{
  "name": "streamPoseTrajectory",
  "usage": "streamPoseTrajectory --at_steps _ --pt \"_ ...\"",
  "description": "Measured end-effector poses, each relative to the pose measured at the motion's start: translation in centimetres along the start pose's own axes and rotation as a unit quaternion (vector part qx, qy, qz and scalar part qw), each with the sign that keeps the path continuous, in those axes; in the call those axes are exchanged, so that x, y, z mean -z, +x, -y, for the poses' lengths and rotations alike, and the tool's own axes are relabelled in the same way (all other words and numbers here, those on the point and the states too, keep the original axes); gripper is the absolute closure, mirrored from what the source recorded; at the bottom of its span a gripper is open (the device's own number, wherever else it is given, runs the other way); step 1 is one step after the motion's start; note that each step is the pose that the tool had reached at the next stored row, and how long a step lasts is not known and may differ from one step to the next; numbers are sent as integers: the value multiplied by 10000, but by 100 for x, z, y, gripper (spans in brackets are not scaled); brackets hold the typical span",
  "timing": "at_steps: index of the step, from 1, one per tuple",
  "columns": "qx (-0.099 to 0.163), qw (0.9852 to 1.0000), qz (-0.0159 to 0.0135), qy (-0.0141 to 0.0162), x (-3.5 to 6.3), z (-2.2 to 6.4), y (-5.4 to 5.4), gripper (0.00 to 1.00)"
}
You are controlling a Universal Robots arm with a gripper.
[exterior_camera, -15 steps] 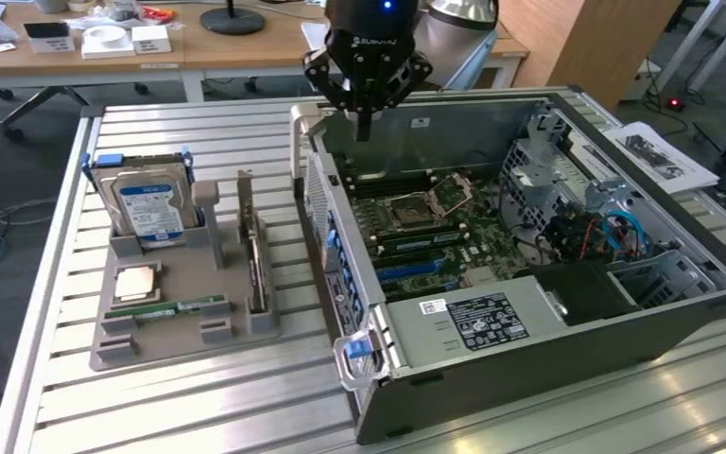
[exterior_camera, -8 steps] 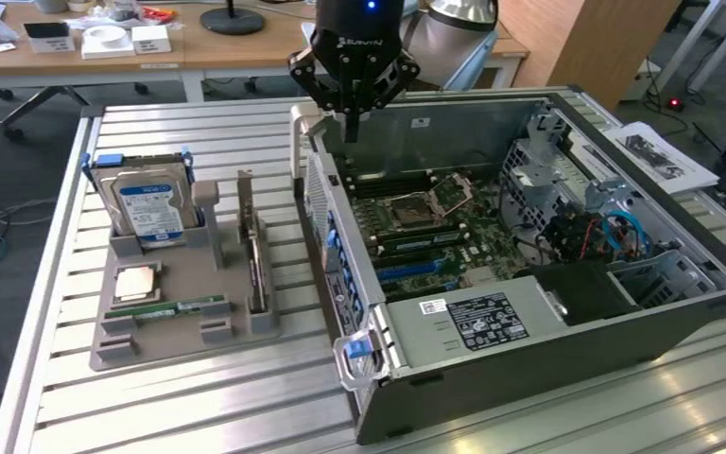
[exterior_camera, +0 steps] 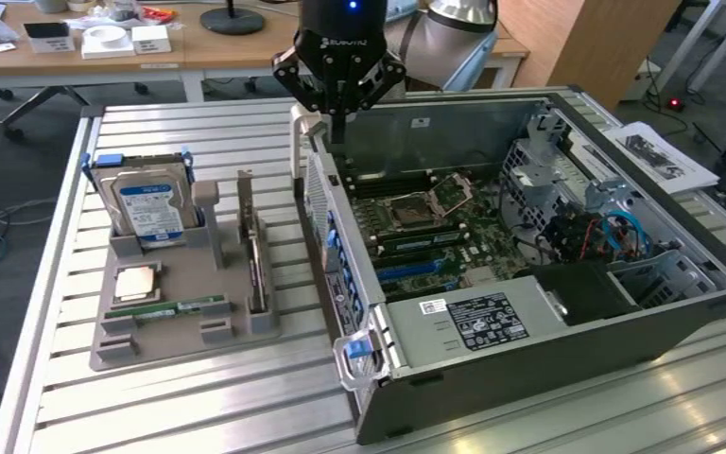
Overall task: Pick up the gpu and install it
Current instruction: 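Reach for the gpu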
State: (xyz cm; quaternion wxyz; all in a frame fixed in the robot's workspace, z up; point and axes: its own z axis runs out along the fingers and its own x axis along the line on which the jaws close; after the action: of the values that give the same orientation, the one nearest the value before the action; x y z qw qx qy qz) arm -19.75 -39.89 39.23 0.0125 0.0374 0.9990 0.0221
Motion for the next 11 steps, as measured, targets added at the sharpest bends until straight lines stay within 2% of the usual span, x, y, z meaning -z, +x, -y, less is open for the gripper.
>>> streamPoseTrajectory --at_steps 11 --pt "0 10000 0 0 3 16 218 89"
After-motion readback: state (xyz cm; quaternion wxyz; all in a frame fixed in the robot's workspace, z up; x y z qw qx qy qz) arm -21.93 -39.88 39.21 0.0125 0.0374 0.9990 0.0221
